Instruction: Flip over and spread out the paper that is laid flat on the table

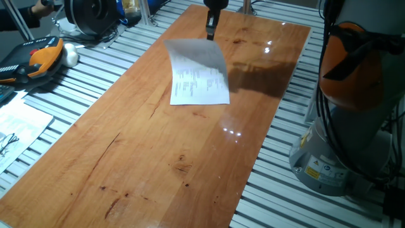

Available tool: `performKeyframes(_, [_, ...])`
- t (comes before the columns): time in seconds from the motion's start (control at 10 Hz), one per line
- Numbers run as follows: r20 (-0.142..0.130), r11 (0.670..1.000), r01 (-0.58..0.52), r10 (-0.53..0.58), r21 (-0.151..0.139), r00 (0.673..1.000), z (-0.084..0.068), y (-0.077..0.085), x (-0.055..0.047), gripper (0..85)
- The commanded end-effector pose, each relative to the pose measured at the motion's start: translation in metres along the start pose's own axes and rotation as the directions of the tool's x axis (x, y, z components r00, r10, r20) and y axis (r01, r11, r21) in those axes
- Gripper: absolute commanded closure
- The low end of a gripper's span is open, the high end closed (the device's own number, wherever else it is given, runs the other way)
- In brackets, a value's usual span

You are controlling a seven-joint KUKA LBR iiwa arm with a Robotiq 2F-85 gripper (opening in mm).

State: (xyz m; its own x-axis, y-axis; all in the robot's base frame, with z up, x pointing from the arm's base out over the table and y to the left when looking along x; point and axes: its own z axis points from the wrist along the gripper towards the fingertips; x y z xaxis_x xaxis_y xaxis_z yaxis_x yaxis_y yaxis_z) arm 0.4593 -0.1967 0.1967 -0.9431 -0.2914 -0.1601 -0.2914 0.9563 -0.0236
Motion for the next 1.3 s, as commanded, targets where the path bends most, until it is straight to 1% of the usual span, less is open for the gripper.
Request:
performKeyframes(0.0, [-0.008, 1.000, 0.012, -0.012, -0.003, 1.000, 0.001, -0.006, 0.001, 85.0])
performKeyframes(0.1, [-0.027, 1.000, 0.000, 0.000, 0.003, 1.000, 0.001, -0.013, 0.003, 85.0])
performKeyframes(0.2, [-0.045, 1.000, -0.031, 0.031, -0.001, 0.999, 0.001, -0.018, 0.004, 85.0])
performKeyframes(0.4, [-0.065, 0.995, -0.092, 0.088, -0.050, 0.994, 0.003, -0.025, 0.007, 85.0])
performKeyframes(0.7, [-0.058, 0.995, -0.091, 0.088, -0.047, 0.994, 0.012, -0.025, 0.008, 85.0])
performKeyframes(0.9, [-0.057, 0.996, -0.078, 0.075, -0.051, 0.996, 0.023, -0.024, 0.009, 85.0])
performKeyframes(1.0, [-0.064, 0.995, -0.076, 0.072, -0.062, 0.995, 0.026, -0.024, 0.008, 85.0])
performKeyframes(1.1, [-0.062, 0.995, -0.075, 0.071, -0.061, 0.996, 0.027, -0.023, 0.008, 68.0])
performKeyframes(1.2, [-0.055, 0.996, -0.074, 0.071, -0.052, 0.996, 0.026, -0.024, 0.007, 51.0])
